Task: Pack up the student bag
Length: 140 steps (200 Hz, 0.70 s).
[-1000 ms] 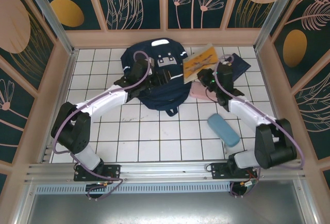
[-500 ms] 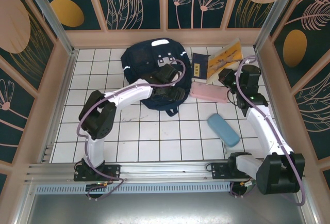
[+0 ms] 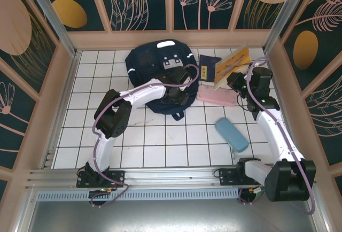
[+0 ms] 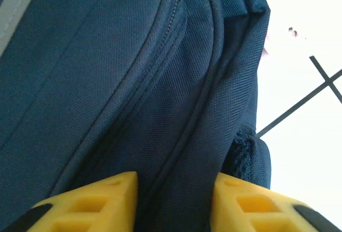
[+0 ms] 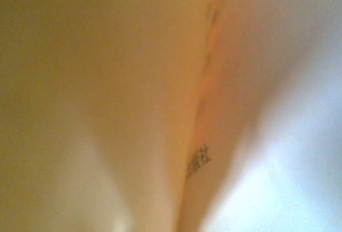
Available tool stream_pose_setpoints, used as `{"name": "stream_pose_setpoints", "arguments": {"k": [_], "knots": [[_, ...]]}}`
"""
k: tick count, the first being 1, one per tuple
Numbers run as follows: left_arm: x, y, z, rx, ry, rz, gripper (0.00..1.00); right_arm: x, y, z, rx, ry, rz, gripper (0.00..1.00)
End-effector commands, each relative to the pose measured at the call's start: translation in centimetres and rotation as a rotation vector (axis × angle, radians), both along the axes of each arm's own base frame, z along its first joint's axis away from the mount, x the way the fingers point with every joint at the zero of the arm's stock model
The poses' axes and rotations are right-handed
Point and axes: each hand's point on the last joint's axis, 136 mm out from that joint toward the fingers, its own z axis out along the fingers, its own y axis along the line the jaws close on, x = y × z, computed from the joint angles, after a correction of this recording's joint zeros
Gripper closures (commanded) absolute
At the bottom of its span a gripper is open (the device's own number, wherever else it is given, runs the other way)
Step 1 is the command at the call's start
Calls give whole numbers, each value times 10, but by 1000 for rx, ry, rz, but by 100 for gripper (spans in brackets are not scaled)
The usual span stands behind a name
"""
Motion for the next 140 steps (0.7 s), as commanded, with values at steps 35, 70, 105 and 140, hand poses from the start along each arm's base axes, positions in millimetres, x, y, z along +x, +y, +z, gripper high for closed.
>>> {"name": "stream_pose_setpoints", "arguments": {"k": [35,70,105,140], "knots": [[37,-7,60,-72,-180,79,92,-1,0,36,-6,-101,18,100],[55,0,97,-108,-254,147,99,-4,4,41,-5,-102,46,100],[87,21,168,-202,-406,281,99,-14,22,49,28,-103,153,100],[110,42,225,-327,-509,358,98,-34,53,62,106,-122,324,100]]}}
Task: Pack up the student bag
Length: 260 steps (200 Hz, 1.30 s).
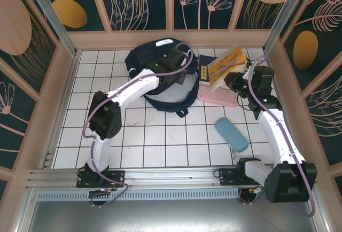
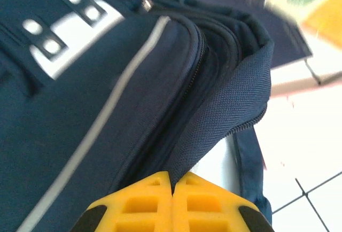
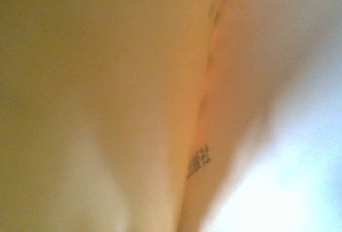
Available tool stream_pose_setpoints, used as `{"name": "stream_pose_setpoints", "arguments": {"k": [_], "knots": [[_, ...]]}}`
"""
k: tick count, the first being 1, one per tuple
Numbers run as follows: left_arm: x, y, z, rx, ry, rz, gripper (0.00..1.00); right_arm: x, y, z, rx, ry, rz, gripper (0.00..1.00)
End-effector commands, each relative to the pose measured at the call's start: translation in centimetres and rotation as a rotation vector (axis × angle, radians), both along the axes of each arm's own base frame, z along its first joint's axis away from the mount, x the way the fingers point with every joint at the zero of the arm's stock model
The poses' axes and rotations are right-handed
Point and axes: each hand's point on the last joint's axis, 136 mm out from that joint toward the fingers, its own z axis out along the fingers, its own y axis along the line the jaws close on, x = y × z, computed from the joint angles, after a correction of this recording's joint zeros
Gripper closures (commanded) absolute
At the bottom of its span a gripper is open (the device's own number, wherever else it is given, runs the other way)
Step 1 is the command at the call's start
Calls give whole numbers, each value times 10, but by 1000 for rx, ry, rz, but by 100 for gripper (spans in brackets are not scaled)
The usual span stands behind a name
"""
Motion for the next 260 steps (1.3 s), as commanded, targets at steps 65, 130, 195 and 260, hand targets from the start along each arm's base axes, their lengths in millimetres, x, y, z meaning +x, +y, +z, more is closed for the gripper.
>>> {"name": "stream_pose_setpoints", "arguments": {"k": [65,130,195,260], "knots": [[55,34,139,-239,-307,170,97,-32,101,35,133,-62,353,100],[51,26,141,-263,-295,122,97,-12,132,-11,307,66,320,100],[42,19,100,-201,-210,47,97,-4,120,-60,277,178,220,100],[41,14,118,-222,-238,19,98,-4,134,21,504,-95,371,100]]}}
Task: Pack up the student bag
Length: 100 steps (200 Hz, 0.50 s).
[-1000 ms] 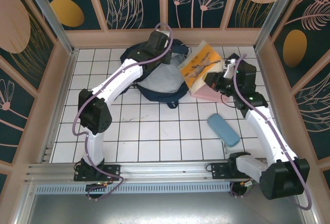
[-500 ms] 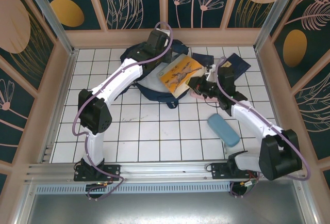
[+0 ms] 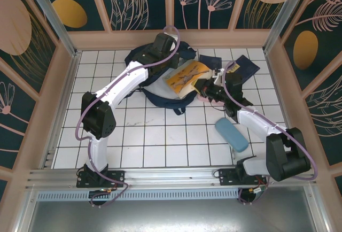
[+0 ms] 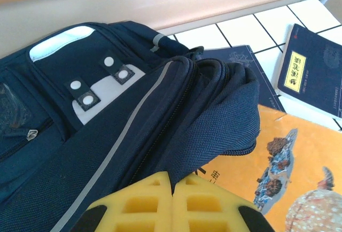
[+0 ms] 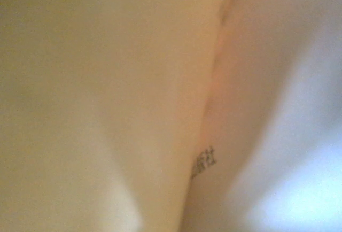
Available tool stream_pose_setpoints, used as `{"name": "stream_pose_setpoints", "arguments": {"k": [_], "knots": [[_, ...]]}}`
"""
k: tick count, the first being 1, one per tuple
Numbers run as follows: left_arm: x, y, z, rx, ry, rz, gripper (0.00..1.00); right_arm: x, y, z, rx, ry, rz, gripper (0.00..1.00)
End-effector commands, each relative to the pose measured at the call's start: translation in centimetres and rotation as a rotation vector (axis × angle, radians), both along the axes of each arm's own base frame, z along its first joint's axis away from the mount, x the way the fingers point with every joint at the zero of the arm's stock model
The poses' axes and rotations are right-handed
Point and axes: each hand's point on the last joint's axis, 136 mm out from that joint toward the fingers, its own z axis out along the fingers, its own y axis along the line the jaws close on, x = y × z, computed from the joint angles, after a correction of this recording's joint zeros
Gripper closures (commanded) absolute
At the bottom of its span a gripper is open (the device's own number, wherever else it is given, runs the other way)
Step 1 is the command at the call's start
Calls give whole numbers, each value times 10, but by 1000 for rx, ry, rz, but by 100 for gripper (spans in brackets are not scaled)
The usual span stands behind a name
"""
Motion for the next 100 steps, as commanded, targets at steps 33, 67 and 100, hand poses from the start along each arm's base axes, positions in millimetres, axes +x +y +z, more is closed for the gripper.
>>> {"name": "stream_pose_setpoints", "arguments": {"k": [33,67,100], "knots": [[11,-4,68,-94,-163,-5,98,-1,-5,68,189,-229,-6,100],[11,-6,70,-108,-164,-11,98,9,-4,59,198,-204,-45,100],[11,-7,75,-118,-170,-14,98,26,24,43,171,-205,-10,100]]}}
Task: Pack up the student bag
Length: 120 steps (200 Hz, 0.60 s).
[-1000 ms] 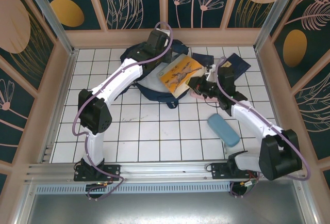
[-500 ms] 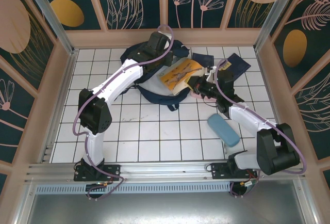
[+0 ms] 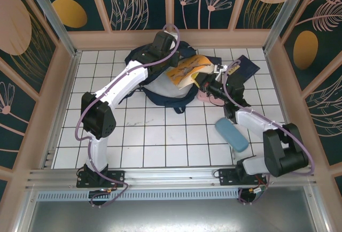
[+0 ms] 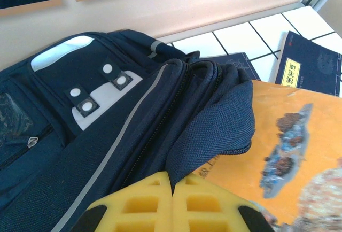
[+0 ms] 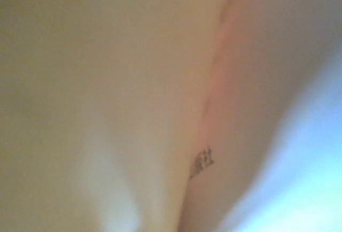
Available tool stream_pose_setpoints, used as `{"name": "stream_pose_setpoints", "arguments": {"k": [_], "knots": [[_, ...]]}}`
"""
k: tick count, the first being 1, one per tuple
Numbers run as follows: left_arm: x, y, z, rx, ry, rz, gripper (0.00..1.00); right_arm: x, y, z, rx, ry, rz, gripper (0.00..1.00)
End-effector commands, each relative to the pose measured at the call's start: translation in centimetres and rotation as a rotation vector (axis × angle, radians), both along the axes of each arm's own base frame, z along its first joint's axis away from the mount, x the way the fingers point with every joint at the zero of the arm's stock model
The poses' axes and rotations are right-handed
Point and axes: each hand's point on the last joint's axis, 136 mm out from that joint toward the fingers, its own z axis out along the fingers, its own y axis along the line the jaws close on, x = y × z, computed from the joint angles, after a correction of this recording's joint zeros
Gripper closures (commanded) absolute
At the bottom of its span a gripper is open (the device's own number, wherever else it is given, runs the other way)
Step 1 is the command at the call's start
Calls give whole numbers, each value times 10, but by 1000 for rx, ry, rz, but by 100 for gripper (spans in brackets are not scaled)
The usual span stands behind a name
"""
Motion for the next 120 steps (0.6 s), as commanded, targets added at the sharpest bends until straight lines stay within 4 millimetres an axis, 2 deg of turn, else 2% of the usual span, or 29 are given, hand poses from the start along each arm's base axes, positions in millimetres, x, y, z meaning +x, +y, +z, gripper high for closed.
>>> {"name": "stream_pose_setpoints", "arguments": {"k": [1,40,58,71,80,97,120], "knots": [[9,-4,64,-108,-147,-8,98,12,20,21,22,-125,15,100],[9,-5,64,-109,-142,-10,97,22,49,7,70,-131,71,100],[9,-7,63,-112,-139,-13,97,21,62,-4,94,-111,103,100],[9,-7,63,-112,-139,-14,97,25,67,-21,86,-60,91,100],[9,-7,63,-112,-139,-15,97,28,68,-34,82,-15,72,100],[9,-6,61,-106,-136,-14,97,30,60,-45,94,25,39,100],[8,-5,61,-103,-133,-15,97,27,46,-34,83,3,15,100]]}}
